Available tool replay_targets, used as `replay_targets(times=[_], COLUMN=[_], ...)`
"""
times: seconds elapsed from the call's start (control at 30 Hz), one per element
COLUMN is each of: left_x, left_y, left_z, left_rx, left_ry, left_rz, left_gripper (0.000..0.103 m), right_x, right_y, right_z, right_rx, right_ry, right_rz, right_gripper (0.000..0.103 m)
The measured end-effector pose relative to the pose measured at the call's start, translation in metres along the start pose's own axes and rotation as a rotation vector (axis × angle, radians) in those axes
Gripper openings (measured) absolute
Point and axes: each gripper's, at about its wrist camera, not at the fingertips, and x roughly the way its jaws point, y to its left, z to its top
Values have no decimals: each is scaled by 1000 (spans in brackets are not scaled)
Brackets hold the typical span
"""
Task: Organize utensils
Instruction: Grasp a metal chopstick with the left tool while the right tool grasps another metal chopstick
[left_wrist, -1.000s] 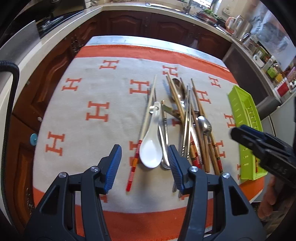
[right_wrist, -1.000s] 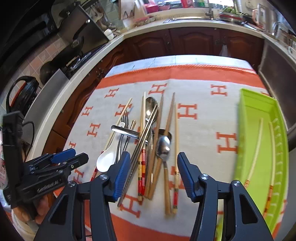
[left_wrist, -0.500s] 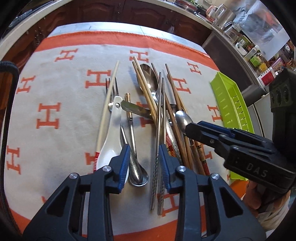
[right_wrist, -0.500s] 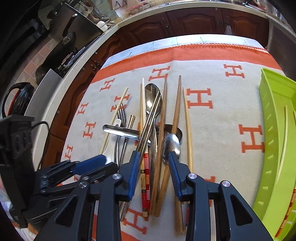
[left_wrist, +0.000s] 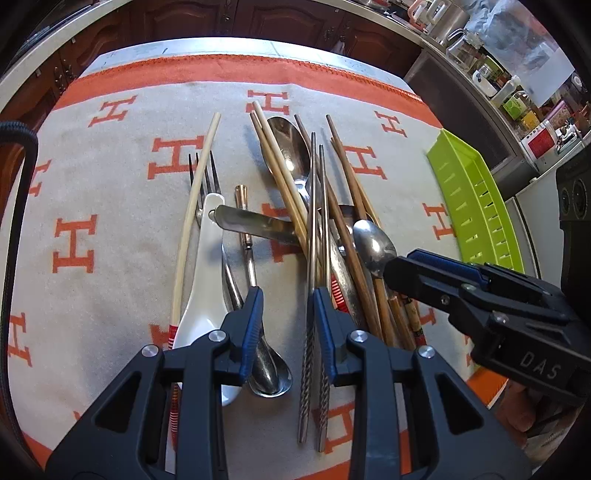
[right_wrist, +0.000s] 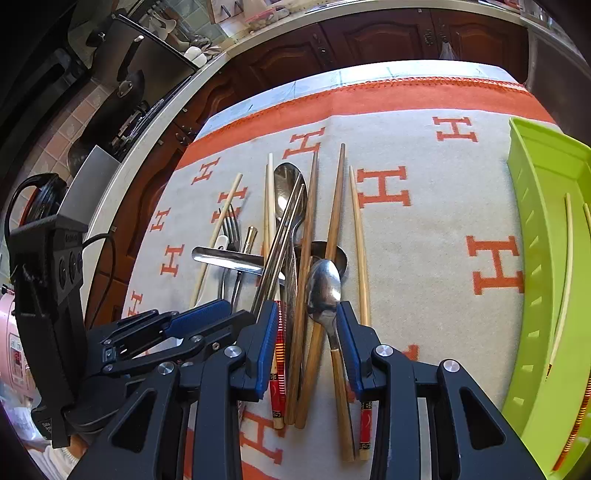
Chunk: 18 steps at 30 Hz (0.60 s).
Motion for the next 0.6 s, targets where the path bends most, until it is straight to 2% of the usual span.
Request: replay_targets(times=[0.1, 0.3, 0.4, 0.43, 0.47, 0.6], left_x=[1, 6, 13, 13, 14, 6], left_y=[-2, -10, -11, -11, -10, -9], left_z=[1, 1, 2, 2, 3, 1], left_rx=[6, 59, 64, 65, 63, 63], left_ry=[-6, 0, 8, -1, 4, -16], left_rz=[10, 45, 55, 58, 50, 47], left_gripper=[21, 20, 14, 7, 4, 4], right_x=[-2, -4, -4, -5, -5, -4], right_y=[0, 0, -1, -1, -2, -2], right_z=[0, 0, 0, 0, 0, 1], right_rx=[-4, 3, 9, 10, 12, 19], right_ry=[-7, -12, -13, -14, -15, -13], right_rz=[-1, -1, -1, 0, 1, 4], right_gripper=[34, 34, 34, 34, 34, 34])
